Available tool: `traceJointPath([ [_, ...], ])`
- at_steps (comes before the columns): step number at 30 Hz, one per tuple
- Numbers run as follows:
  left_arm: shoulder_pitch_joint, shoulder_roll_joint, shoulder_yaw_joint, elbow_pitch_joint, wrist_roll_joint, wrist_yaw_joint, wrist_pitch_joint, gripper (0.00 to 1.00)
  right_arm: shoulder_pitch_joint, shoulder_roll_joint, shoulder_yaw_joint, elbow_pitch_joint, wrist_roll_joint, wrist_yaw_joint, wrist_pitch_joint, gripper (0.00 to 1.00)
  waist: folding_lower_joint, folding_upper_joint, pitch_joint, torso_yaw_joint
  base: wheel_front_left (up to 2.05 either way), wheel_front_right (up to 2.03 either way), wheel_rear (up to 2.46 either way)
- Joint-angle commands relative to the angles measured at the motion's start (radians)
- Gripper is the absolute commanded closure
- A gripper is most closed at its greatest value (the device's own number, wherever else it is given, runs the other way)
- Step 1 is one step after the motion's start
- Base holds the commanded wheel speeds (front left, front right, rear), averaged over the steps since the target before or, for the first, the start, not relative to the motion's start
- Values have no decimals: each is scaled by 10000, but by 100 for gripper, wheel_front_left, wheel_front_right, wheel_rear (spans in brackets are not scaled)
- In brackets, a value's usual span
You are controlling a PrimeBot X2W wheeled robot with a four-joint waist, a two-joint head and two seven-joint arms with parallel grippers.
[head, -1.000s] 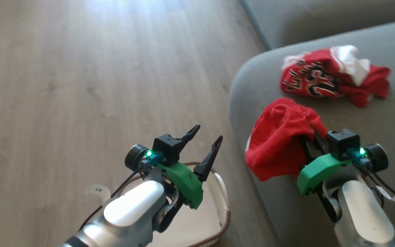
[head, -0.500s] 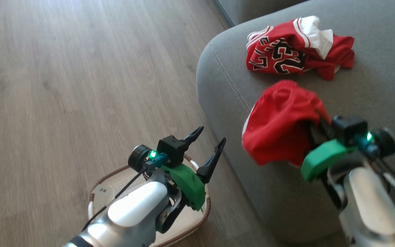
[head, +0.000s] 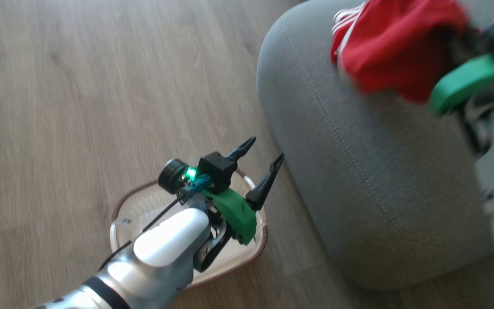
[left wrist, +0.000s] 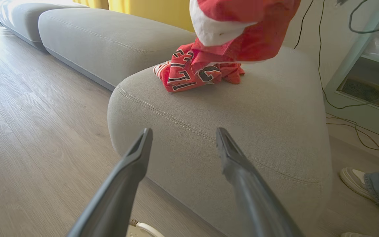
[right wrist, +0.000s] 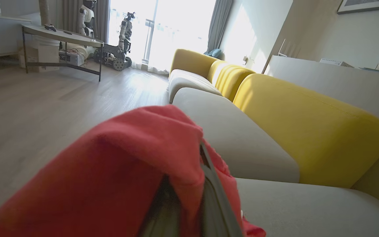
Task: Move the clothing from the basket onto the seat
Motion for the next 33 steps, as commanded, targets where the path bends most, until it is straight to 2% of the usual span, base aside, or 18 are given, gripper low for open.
traceJointPath([
  [1,-602,152,216,-228,126,41,-68,0,-928,-324,-37,-81,26,-4,32,100,0,0,484,244,0,0,0],
  [11,-1420,310,47,-857,637,262,117,0,-3612,-1419,-1520,1927,-748,-4,-144,100,0,0,1904,936,0,0,0],
  [17,-1897,309,-75,-1322,922,392,290,0,-4013,-1612,-2276,3385,-1832,-4,-572,100,0,0,2596,1403,0,0,0],
  [21,-2125,258,-134,-1504,1030,439,376,0,-4017,-1727,-3176,4254,-2654,-4,-798,100,0,0,2927,1738,0,0,0],
  [24,-2203,287,-150,-1586,1076,488,390,0,-3951,-1602,-3843,4718,-3386,-4,-859,100,0,0,3137,1855,0,0,0],
  [33,-2188,455,-200,-1658,1078,556,418,0,-3657,-1016,-4966,5545,-4813,-4,-1003,100,0,0,3357,1892,0,0,0],
])
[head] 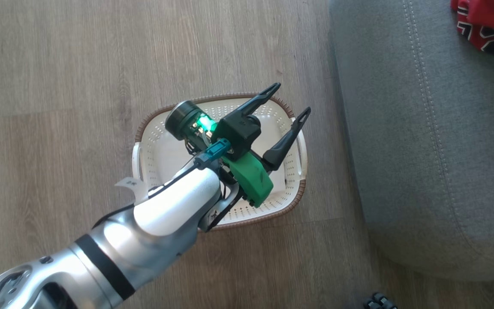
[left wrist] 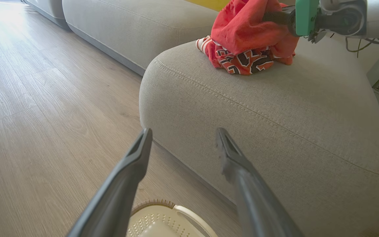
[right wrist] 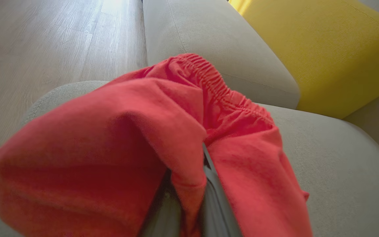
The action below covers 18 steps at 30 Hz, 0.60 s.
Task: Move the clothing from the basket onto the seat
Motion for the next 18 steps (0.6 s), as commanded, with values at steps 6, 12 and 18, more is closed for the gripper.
traceJointPath([
  [6,-235,219,220,-263,25,105,25,0,35,122,-382,290,-520,-6,33,0,-1,0,-49,-170,0,0,0],
  [12,-116,314,244,-196,-86,144,7,0,-118,269,-20,725,-537,-6,-456,0,-1,0,-280,-468,0,0,0],
  [18,82,426,337,-65,-269,206,-51,0,268,583,815,382,122,-6,-581,0,-1,0,-721,-904,0,0,0],
])
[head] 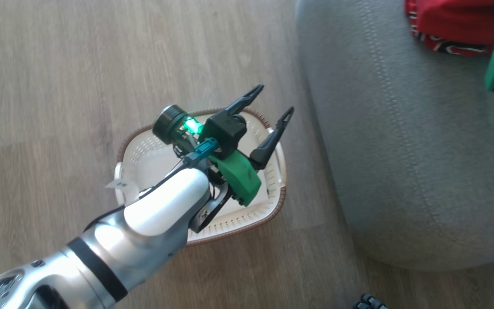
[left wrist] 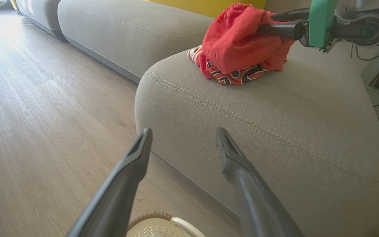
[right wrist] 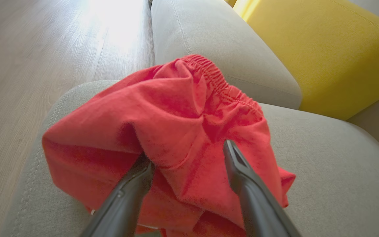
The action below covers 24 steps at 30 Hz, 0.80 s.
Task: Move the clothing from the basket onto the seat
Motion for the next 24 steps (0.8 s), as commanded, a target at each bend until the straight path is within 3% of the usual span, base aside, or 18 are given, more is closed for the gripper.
traceJointPath([
  [1,7,228,326,-198,-85,101,-94,0,363,88,499,-629,348,-4,-124,0,-1,0,-281,-279,0,0,0],
  [6,310,346,461,-50,-343,181,-155,0,1614,329,1705,-1783,1696,-4,-127,0,-1,0,-855,-712,0,0,0],
  [13,725,382,730,98,-687,241,-366,0,2730,56,2751,-2731,2944,-4,-128,0,-1,0,-1574,-894,0,0,0],
  [24,1609,541,1658,323,-1130,456,-696,0,3167,-31,3478,-3215,3819,-4,-129,0,-1,0,-2748,-281,0,0,0],
])
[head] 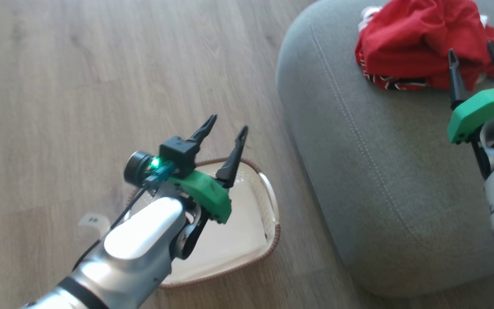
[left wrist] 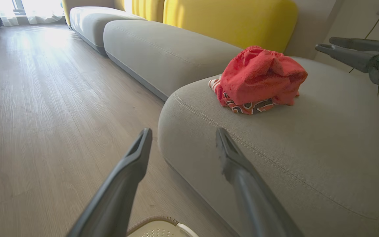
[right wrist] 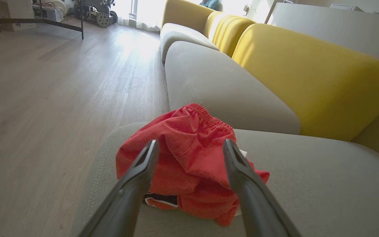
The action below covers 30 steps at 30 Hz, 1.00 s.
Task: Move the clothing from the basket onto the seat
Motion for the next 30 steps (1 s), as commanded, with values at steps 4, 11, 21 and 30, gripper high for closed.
traceJointPath([
  [4,422,486,909,-255,-100,192,-136,0,275,195,334,-467,282,-4,-104,0,0,0,-709,676,0,0,0],
  [11,1831,1056,1943,-843,288,610,-142,0,998,700,651,-1023,689,-4,-104,0,0,0,-1388,1369,0,0,0],
  [21,4064,1945,3359,-1769,601,1123,-144,0,2999,1655,1058,-2466,1186,-4,61,0,0,0,-2085,2051,0,0,0],
  [30,5861,2555,4668,-3158,893,1734,-144,0,4802,2118,902,-4361,1160,-4,397,0,0,0,-2299,2353,0,0,0],
])
